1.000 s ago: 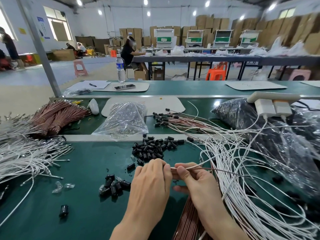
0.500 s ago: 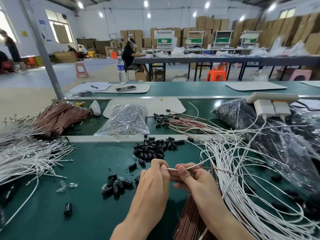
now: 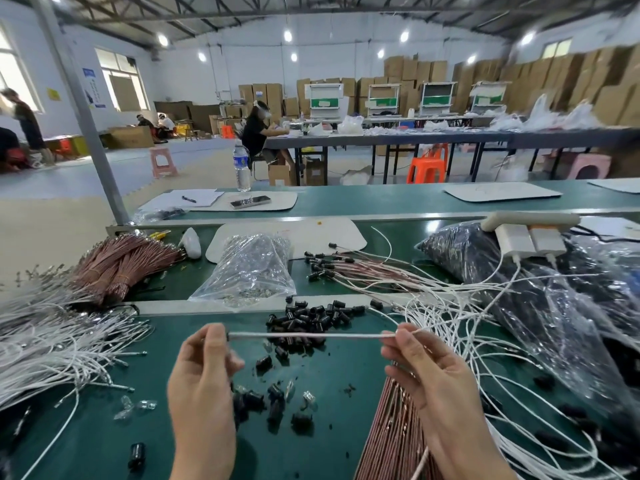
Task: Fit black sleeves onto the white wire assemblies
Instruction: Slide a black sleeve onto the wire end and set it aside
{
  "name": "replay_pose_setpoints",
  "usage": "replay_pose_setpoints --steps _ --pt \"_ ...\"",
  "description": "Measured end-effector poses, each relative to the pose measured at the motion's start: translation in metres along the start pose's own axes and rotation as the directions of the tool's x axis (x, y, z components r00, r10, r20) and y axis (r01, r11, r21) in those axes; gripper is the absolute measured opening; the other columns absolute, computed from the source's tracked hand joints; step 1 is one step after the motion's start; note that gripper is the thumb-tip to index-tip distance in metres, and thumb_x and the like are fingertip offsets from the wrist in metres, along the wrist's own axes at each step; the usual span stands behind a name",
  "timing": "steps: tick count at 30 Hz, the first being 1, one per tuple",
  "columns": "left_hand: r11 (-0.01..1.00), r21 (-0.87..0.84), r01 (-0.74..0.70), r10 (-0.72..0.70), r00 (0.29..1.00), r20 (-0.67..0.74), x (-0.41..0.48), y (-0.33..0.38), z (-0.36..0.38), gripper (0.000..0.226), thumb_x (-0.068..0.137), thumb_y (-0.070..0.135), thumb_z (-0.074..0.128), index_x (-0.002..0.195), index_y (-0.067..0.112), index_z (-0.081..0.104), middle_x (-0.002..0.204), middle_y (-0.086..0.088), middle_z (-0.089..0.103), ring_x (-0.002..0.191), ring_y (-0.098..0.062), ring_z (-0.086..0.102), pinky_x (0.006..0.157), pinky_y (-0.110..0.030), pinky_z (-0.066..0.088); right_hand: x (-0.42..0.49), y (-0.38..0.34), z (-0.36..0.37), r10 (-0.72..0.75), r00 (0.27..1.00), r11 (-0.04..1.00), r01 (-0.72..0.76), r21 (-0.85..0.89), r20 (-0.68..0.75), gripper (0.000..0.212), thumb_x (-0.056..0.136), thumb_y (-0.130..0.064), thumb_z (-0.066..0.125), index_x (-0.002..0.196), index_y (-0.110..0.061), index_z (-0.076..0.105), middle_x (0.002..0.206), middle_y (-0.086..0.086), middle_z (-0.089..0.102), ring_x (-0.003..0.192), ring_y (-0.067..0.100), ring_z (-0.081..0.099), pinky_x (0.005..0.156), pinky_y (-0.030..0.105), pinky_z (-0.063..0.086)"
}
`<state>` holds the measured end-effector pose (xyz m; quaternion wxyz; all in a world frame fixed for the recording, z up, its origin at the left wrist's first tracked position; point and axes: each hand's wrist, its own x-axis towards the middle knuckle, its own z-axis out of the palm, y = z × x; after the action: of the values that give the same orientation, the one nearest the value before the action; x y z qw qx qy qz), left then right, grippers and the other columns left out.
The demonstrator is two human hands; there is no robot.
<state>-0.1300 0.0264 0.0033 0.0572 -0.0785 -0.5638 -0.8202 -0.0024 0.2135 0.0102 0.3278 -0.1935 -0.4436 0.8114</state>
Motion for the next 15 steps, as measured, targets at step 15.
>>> replay_pose_setpoints --steps 15 --pt "0.959 -0.150 -0.240 0.208 0.957 -0.201 0.060 0.096 0.038 0.023 0.101 0.037 0.055 0.081 0.025 0.051 0.059 0.012 0.048 0.050 -0.001 0.046 0.049 -0.013 0.044 0.026 -0.087 0.084 -0.195 0.928 0.979 0.206 -0.002 0.317 0.018 0.075 -0.030 0.075 0.090 -0.023 0.080 0.098 0.011 0.078 0.086 0.020 0.076 0.066 0.021 0.058"
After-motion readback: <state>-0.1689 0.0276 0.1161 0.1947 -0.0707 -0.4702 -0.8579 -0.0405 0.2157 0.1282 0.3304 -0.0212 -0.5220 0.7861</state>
